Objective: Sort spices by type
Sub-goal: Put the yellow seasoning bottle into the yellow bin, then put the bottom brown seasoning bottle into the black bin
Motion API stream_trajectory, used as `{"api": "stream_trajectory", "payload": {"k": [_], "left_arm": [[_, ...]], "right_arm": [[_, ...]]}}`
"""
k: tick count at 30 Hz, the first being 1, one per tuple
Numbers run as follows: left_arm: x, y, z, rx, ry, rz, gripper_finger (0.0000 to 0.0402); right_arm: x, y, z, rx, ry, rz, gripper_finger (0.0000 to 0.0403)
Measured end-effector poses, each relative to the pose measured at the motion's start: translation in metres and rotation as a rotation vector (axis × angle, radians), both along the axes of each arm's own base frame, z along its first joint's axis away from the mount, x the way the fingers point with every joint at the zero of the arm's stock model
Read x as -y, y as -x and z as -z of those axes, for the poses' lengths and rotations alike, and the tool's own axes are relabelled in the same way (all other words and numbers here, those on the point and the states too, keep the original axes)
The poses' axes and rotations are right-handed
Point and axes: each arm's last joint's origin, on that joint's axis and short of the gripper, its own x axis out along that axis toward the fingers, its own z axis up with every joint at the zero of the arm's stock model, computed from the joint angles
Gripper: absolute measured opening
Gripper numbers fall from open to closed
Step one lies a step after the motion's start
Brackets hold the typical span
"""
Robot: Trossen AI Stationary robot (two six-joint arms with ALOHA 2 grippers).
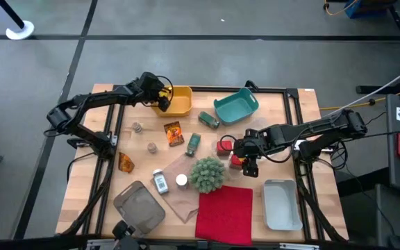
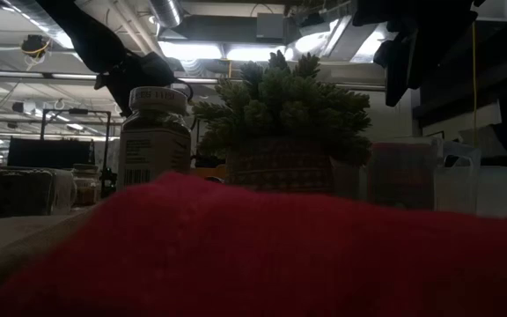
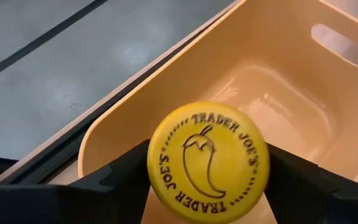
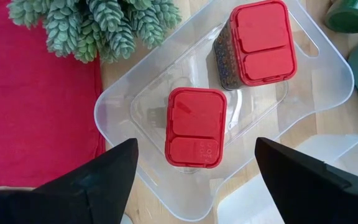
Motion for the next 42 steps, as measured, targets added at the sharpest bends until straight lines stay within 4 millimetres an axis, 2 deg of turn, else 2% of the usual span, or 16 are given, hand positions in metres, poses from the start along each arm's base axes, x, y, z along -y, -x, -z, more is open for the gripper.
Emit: {"api": "stream_trajectory", "payload": {"k": [6, 10, 16, 23, 28, 33, 42], "left_arm": [[0.000, 0.000, 0.000, 0.000, -0.002, -0.007, 0.0281], [0.002, 0.002, -0.008, -0.006, -0.029, 0.018, 0.0282], [0.004, 0.004, -0.038, 0.028, -0.063, 0.015, 0.0282], [0.016, 0.014, -0.074, 0.041, -0.075, 0.022, 0.0282], [0.034, 0.026, -0.091, 0.048, -0.070, 0.035, 0.0282], [0.061, 0.039, -0.100, 0.023, -0.015, 0.068, 0.0282], [0.117, 0.053, -0.098, -0.035, 0.276, 0.257, 0.0282]], "right_arm": [[0.000, 0.000, 0.000, 0.000, 0.000, 0.000, 0.0324], [0.000, 0.000, 0.000, -0.001, 0.000, 0.000, 0.0324], [0.000, 0.000, 0.000, -0.001, 0.000, 0.000, 0.0324], [0.000, 0.000, 0.000, -0.001, 0.000, 0.000, 0.0324], [0.000, 0.000, 0.000, -0.002, 0.000, 0.000, 0.0324], [0.000, 0.000, 0.000, -0.001, 0.000, 0.000, 0.0324], [0.000, 0.000, 0.000, -0.001, 0.000, 0.000, 0.0324]]}}
